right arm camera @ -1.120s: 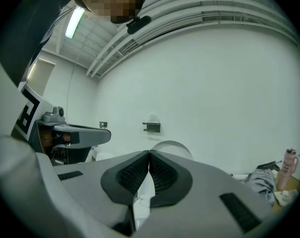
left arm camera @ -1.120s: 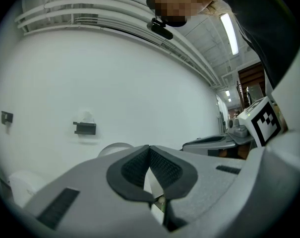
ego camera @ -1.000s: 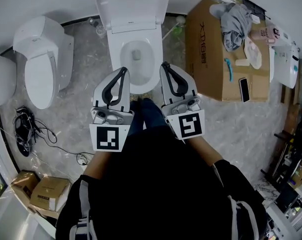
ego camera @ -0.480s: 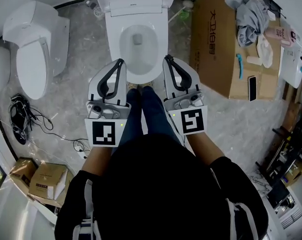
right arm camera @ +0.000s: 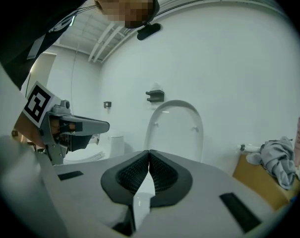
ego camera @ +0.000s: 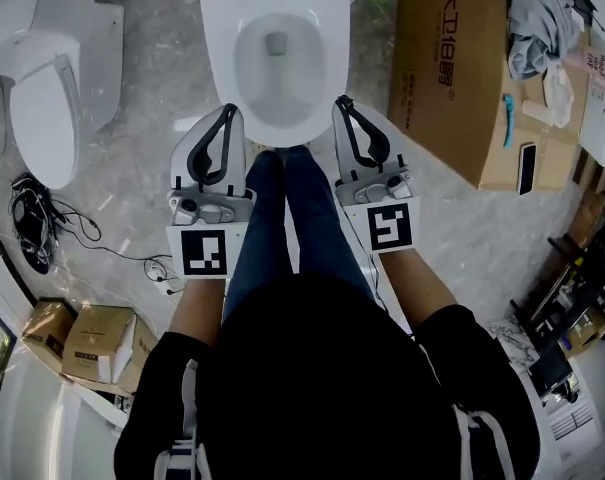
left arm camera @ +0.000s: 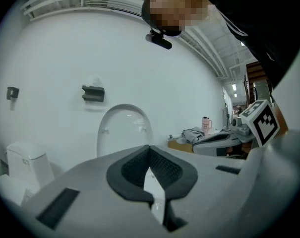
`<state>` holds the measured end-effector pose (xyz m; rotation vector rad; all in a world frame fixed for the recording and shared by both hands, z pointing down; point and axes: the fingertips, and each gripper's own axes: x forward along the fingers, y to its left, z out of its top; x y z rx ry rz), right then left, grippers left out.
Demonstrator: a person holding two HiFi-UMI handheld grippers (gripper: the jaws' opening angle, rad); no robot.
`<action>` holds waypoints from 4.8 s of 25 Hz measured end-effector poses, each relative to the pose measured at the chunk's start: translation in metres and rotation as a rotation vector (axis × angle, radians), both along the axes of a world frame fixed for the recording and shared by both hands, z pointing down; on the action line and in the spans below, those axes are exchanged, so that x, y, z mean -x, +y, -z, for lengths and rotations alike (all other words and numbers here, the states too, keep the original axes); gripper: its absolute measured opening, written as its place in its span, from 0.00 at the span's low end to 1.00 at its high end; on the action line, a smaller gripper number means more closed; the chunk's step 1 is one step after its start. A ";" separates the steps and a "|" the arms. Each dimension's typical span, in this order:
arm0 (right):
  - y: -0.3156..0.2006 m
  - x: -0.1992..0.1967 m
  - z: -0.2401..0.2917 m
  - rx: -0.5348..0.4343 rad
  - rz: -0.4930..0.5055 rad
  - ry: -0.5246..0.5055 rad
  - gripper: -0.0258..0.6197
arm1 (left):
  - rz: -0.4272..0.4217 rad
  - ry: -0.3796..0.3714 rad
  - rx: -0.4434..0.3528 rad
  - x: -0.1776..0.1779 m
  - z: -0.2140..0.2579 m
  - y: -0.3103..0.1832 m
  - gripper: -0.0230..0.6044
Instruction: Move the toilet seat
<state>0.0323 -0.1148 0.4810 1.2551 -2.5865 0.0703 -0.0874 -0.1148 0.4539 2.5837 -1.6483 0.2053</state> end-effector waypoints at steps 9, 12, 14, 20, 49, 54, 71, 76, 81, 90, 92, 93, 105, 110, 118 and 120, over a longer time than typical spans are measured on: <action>-0.007 -0.005 -0.052 0.017 -0.044 0.013 0.07 | -0.035 0.004 0.051 -0.002 -0.060 0.002 0.05; -0.010 -0.004 -0.061 0.007 -0.042 0.014 0.07 | -0.031 0.007 0.051 0.001 -0.071 0.000 0.05; -0.011 -0.005 -0.069 0.008 -0.041 0.015 0.07 | -0.028 0.008 0.062 0.001 -0.081 0.001 0.05; -0.009 -0.009 -0.097 0.028 -0.052 0.023 0.07 | -0.049 0.001 0.094 0.000 -0.111 0.008 0.05; 0.041 -0.027 -0.245 0.334 -0.084 0.192 0.07 | -0.050 -0.061 0.455 0.005 -0.268 0.056 0.05; 0.044 -0.031 -0.260 0.364 -0.080 0.203 0.07 | -0.069 -0.046 0.449 0.003 -0.286 0.058 0.05; 0.074 -0.046 -0.337 0.597 -0.117 0.188 0.32 | -0.107 -0.061 0.624 0.004 -0.344 0.083 0.05; 0.087 -0.062 -0.364 0.786 -0.211 0.152 0.44 | -0.131 -0.058 0.653 0.002 -0.349 0.087 0.12; 0.101 -0.061 -0.379 0.918 -0.227 0.070 0.51 | -0.150 -0.070 0.646 -0.003 -0.347 0.086 0.16; 0.119 -0.050 -0.398 1.151 -0.256 -0.129 0.56 | -0.155 -0.081 0.641 -0.003 -0.345 0.085 0.16; 0.118 -0.048 -0.401 1.188 -0.277 -0.181 0.57 | -0.158 -0.082 0.643 -0.004 -0.345 0.087 0.16; 0.117 -0.048 -0.402 1.198 -0.292 -0.203 0.57 | -0.161 -0.083 0.643 -0.004 -0.344 0.087 0.16; 0.106 -0.048 -0.384 1.225 -0.375 -0.359 0.56 | -0.163 -0.086 0.696 0.003 -0.352 0.109 0.34; 0.106 -0.048 -0.369 1.199 -0.390 -0.383 0.56 | -0.137 -0.118 0.734 0.016 -0.356 0.126 0.51; 0.104 -0.053 -0.329 1.162 -0.424 -0.399 0.56 | -0.164 -0.141 0.723 0.015 -0.329 0.146 0.56; 0.104 -0.053 -0.317 1.153 -0.429 -0.401 0.56 | -0.207 -0.189 0.674 0.010 -0.316 0.144 0.56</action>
